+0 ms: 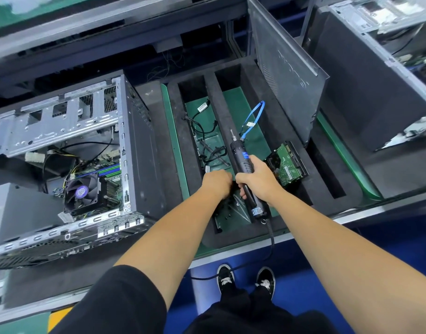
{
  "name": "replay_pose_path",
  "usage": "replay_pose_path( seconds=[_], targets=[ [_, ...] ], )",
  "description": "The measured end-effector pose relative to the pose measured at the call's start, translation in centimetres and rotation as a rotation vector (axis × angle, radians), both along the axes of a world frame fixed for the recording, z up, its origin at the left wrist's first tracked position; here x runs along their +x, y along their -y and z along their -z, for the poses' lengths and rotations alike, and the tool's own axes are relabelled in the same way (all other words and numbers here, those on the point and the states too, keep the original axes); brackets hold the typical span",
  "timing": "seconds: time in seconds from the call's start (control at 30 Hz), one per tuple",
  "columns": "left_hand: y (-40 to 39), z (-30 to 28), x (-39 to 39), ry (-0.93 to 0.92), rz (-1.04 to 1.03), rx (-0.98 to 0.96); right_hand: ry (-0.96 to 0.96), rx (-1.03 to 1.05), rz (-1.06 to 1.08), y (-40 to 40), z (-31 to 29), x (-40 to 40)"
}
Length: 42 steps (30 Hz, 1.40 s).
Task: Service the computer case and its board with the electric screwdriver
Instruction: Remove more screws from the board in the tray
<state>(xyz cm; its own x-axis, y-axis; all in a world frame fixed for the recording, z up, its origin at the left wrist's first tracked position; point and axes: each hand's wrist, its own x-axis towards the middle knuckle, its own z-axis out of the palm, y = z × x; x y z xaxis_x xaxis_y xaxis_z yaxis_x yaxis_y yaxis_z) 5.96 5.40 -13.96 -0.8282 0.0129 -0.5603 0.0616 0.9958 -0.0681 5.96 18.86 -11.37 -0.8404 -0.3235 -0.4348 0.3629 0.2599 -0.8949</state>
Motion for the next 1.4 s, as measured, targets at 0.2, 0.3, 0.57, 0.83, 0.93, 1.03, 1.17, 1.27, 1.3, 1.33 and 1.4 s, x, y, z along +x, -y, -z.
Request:
replay_pose_path(
  seconds=[0.2,0.3,0.57,0.83,0.93,1.03,1.17,1.27,1.3,1.33,1.4],
  targets=[
    [-0.7,2.4,2.3,-0.021,0.227,-0.302,0.006,-0.001,-0.002,0.0,0.0,0.0],
    [-0.9,2.8,2.6,-0.037,0.221,-0.216,0.007,-0.009,-0.002,-0.1,0.0,0.0],
    [-0.6,2.5,2.2,-0.004,0.096,-0.019,0.024,-0.009,-0.002,-0.1,0.0,0.0],
    [-0.2,1.6,1.5,-0.038,-0.12,0.213,0.021,-0.004,-0.005,-0.1,-0.3,0.0],
    [-0.2,1.4,1.4,-0.101,-0.136,0.154,0.015,0.0,-0.008,-0.1,-0.3,0.1],
    [-0.3,1.2,1.3,-0.141,-0.124,0.055,0.01,0.007,-0.01,-0.1,-0.3,0.0],
    [-0.7,2.1,1.4,-0.141,-0.137,-0.022,0.012,0.008,-0.018,-0.1,-0.5,-0.1],
    [-0.8,2.3,1.2,-0.11,-0.174,-0.007,0.014,0.0,-0.019,-0.1,-0.4,-0.1],
    [-0.8,2.3,1.2,-0.101,-0.181,0.0,0.014,0.0,-0.019,-0.1,-0.3,-0.1],
    [-0.8,2.4,1.3,-0.092,-0.199,0.01,0.013,0.002,-0.019,-0.2,-0.2,-0.1],
    [-0.8,2.4,1.3,-0.071,-0.23,0.023,0.014,0.007,-0.012,-0.2,-0.1,-0.2]
  ],
)
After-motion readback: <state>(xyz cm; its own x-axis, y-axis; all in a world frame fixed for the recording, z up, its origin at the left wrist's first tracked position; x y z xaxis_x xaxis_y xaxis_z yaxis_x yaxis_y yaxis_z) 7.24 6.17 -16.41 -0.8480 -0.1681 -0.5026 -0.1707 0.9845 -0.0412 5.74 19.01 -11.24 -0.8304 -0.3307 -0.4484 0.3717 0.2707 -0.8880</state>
